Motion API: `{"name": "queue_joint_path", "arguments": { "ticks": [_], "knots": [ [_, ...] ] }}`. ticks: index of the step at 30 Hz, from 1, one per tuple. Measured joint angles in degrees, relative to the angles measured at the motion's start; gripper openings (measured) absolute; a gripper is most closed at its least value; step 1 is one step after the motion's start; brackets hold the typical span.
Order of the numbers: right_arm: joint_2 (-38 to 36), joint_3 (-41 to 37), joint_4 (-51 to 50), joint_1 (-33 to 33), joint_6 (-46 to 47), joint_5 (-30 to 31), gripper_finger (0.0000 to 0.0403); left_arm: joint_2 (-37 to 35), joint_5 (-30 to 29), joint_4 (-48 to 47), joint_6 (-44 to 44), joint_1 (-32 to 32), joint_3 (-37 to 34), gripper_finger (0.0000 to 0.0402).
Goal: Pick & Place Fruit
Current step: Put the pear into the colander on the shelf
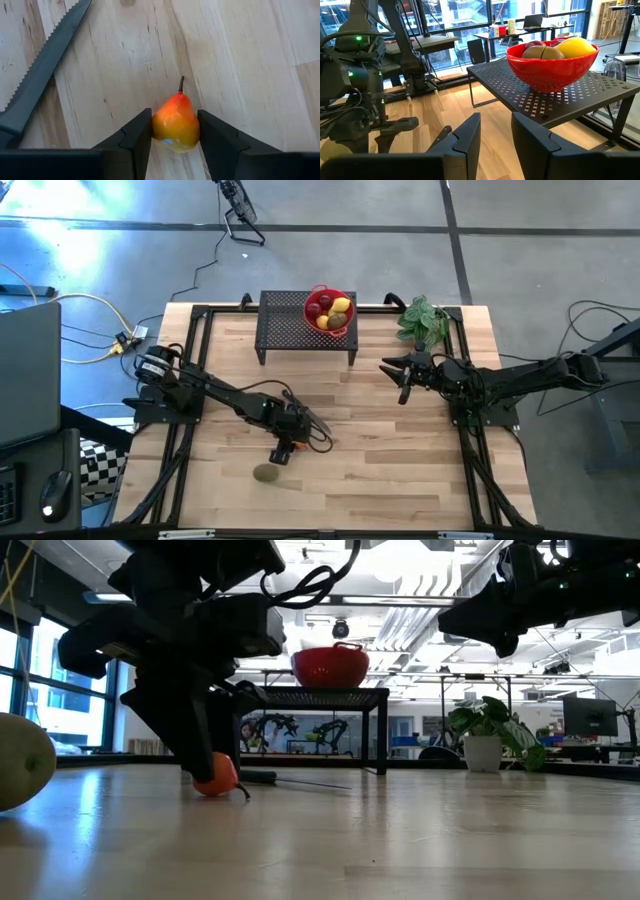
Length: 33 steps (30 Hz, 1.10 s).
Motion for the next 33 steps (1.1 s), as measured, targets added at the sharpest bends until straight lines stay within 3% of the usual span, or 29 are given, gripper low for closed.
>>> {"name": "queue_joint_path", "arguments": {
  "ticks": [12,20,33],
  "knots": [
    [0.0,0.0,0.0,0.0,-0.2,0.0,0.0103,0.0,-2.1,-2.2,1.0,0.0,5.3,0.0142],
    [0.0,0.0,0.0,0.0,-0.2,0.0,0.0103,0.0,-11.0,-15.6,4.9,2.1,18.0,0.0141],
    [0.0,0.0,-1.8,0.0,-0.2,-0.1,0.0103,0.0,-11.8,-34.5,10.5,15.3,42.7,0.0141]
  ]
}}
